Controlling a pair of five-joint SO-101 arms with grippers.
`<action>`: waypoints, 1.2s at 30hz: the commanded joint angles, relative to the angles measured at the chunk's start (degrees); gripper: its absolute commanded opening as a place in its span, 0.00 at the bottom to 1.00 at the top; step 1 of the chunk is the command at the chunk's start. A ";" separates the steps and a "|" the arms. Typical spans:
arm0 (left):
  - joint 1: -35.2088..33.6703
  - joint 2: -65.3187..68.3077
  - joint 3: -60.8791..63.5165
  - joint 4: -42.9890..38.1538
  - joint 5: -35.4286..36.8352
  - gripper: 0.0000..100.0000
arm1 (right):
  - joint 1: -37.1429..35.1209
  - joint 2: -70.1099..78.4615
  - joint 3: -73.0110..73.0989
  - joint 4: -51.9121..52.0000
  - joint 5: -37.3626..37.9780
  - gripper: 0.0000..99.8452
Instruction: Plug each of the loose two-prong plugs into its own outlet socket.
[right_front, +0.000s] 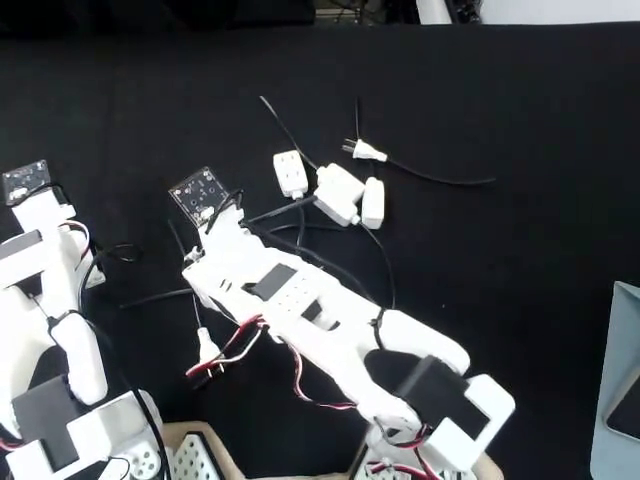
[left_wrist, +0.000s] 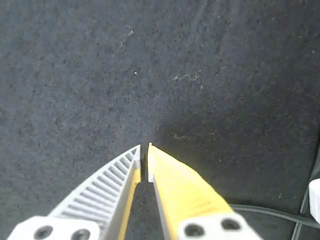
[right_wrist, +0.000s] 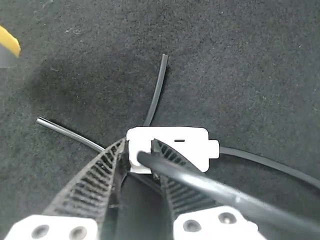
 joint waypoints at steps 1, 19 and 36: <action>-0.13 -1.41 -0.48 -0.70 0.00 0.04 | 1.85 2.33 -1.98 0.79 0.00 0.01; -0.13 -1.93 1.01 -3.52 0.00 0.04 | 2.37 2.42 -4.44 8.53 4.40 0.01; -0.13 -1.76 1.10 -3.52 0.00 0.04 | 1.32 8.92 -8.04 10.81 7.21 0.01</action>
